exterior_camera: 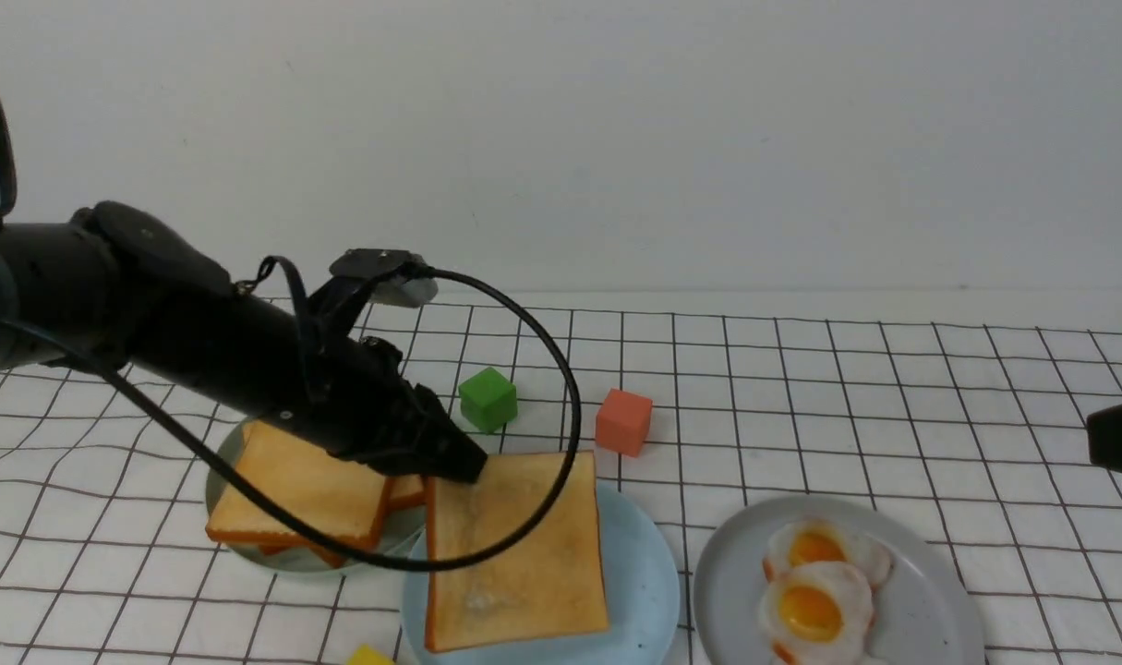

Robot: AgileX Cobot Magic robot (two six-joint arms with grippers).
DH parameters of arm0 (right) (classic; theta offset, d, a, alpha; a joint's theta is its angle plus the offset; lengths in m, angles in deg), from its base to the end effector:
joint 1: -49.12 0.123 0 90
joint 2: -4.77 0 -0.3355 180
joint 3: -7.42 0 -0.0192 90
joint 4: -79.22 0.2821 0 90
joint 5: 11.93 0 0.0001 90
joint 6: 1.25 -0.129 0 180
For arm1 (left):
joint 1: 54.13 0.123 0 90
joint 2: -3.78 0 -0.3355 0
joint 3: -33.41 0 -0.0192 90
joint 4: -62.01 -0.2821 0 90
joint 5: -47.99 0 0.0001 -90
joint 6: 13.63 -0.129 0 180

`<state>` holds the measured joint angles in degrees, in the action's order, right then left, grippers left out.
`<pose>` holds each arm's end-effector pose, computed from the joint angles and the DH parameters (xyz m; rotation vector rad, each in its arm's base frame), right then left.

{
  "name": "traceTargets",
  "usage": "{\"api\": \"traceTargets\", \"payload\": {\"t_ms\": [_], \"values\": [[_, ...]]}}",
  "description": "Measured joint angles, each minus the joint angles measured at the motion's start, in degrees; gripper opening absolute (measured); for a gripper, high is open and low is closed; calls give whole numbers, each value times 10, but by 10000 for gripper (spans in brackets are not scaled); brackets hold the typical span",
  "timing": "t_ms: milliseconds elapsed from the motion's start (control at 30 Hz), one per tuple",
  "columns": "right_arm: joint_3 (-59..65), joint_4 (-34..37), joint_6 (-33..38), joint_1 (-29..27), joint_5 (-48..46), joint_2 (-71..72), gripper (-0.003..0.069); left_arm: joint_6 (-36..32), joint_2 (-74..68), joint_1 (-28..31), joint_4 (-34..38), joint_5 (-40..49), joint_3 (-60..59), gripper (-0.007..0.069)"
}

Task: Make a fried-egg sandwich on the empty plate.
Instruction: Use the left arm to put a slice of bread into the empty plate in the middle

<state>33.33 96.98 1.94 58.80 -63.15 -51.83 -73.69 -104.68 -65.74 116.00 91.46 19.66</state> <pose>0.1772 0.0614 0.3744 -0.1545 2.3183 0.4353 0.3837 -0.1522 0.2131 0.7756 2.4163 -0.7490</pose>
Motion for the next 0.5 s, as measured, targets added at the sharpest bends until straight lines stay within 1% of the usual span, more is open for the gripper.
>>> {"api": "traceTargets", "payload": {"t_ms": [100, 200, 400, 467, 500], "values": [[0, 0, 0, 0, 0, 0, 241, 1, -6, -15, 0, -25, 0, 60], [0, 0, 0, 0, 0, 0, 241, 2, -17, -26, -2, -28, 0, 60], [1, 0, 0, 0, 1, 0, 241, 7, -36, -27, -6, -36, 0, 60], [3, 0, 0, 0, 1, 0, 241, 7, -36, -27, -6, -37, 0, 69], [8, 0, -1, 0, 2, -1, 241, 7, -36, -27, -7, -37, 0, 95]]}}
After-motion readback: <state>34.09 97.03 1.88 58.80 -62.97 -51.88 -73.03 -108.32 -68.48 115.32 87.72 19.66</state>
